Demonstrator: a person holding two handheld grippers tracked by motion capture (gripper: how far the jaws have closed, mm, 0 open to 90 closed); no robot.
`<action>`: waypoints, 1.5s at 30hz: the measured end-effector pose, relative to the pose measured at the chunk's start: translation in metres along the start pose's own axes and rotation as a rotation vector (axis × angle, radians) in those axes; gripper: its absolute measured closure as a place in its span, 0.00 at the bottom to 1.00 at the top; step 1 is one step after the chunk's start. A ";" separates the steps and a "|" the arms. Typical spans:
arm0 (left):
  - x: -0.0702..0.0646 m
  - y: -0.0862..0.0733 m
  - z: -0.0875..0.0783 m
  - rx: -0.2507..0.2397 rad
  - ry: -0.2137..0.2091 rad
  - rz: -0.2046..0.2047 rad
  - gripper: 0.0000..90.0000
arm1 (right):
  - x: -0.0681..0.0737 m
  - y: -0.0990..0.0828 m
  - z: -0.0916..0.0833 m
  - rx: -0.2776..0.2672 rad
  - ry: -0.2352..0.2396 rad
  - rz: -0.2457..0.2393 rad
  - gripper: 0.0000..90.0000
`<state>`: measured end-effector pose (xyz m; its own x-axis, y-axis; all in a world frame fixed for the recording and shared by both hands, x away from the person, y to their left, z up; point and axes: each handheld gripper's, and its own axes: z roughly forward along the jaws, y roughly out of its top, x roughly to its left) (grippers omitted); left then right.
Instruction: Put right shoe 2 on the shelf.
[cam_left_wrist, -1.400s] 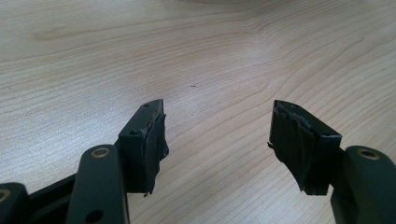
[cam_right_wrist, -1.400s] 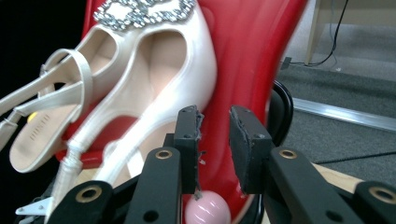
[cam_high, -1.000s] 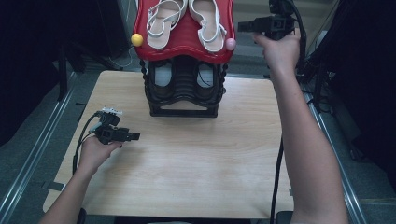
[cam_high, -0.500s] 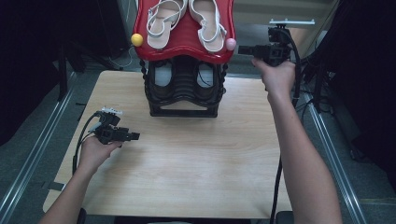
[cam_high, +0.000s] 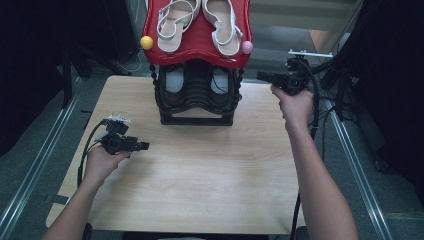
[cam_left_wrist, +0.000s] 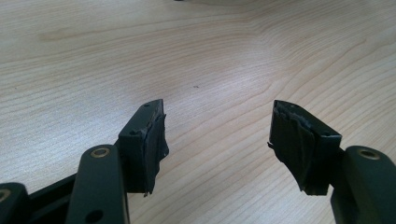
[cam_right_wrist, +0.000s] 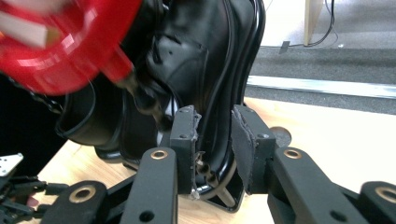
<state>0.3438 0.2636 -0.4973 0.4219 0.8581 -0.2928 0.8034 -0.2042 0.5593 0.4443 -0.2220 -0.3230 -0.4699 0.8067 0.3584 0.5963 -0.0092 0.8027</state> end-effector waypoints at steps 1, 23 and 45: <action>0.000 0.000 0.000 0.000 0.001 -0.002 0.40 | -0.001 -0.003 0.000 0.005 0.000 0.000 0.80; 0.001 -0.001 0.001 -0.004 0.006 -0.005 0.40 | -0.025 -0.072 0.018 0.040 0.015 0.035 0.76; 0.002 -0.001 0.001 -0.001 0.012 -0.001 0.40 | -0.050 -0.131 0.033 0.095 -0.022 0.042 0.54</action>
<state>0.3444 0.2653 -0.4998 0.4164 0.8636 -0.2842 0.8035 -0.2033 0.5595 0.4107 -0.2416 -0.4618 -0.4295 0.8196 0.3792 0.6746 0.0121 0.7381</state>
